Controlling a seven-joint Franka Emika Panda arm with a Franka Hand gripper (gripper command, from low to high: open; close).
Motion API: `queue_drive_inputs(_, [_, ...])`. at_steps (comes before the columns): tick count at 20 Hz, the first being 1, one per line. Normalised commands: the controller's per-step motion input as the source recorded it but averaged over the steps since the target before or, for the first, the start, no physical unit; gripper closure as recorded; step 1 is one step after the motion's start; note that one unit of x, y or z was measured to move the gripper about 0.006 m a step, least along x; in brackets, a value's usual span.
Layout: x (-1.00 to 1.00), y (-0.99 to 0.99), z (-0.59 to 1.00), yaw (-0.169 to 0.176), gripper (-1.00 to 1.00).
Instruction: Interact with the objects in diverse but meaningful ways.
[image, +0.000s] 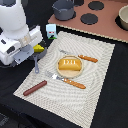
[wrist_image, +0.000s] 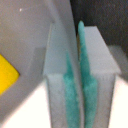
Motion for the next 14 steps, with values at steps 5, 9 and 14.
queue_drive_inputs(5, [0.70,0.41,1.00,-0.109,1.00])
queue_drive_inputs(9, [0.80,0.50,1.00,-0.043,1.00])
queue_drive_inputs(14, [0.78,0.59,0.99,-0.006,1.00])
